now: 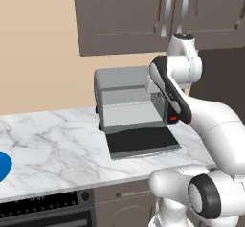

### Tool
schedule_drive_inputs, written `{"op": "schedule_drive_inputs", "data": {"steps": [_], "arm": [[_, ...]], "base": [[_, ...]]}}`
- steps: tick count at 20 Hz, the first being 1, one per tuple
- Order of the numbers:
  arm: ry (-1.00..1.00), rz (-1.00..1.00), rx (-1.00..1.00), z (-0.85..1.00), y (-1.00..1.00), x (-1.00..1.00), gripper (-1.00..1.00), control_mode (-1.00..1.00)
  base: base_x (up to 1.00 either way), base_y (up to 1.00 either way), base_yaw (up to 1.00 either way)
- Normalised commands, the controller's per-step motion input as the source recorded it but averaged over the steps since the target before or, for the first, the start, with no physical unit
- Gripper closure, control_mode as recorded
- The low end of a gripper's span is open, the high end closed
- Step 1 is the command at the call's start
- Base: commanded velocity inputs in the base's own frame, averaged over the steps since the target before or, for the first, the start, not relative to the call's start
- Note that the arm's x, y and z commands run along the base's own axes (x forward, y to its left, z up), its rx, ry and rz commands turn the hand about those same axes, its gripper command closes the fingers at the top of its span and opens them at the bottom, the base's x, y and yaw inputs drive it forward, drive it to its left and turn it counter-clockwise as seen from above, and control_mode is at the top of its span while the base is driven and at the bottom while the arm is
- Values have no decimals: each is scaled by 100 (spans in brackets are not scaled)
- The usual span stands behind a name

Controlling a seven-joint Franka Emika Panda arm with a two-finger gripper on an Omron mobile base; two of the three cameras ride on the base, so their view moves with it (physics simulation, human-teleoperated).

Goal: Pick up the bagel from the plate, place it on the toaster oven rack, close the door, and set the timer.

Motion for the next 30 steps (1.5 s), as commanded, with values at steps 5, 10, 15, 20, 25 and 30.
{"op": "schedule_drive_inputs", "data": {"steps": [5, 10, 15, 20, 25, 30], "arm": [[-9, 0, 5, 0, -14, -30, -100, -100], [-21, 0, 21, -3, -34, -44, -100, -100], [-17, -1, 28, -20, -26, -20, -100, -100], [-11, 0, 23, -22, -5, 0, -100, -100], [-1, -1, 14, -21, 0, 4, -100, -100], [0, -1, 11, -14, 9, 27, -100, -100]], "base": [[0, 0, 0], [0, 0, 0], [0, 0, 0], [0, 0, 0], [0, 0, 0], [0, 0, 0]]}}
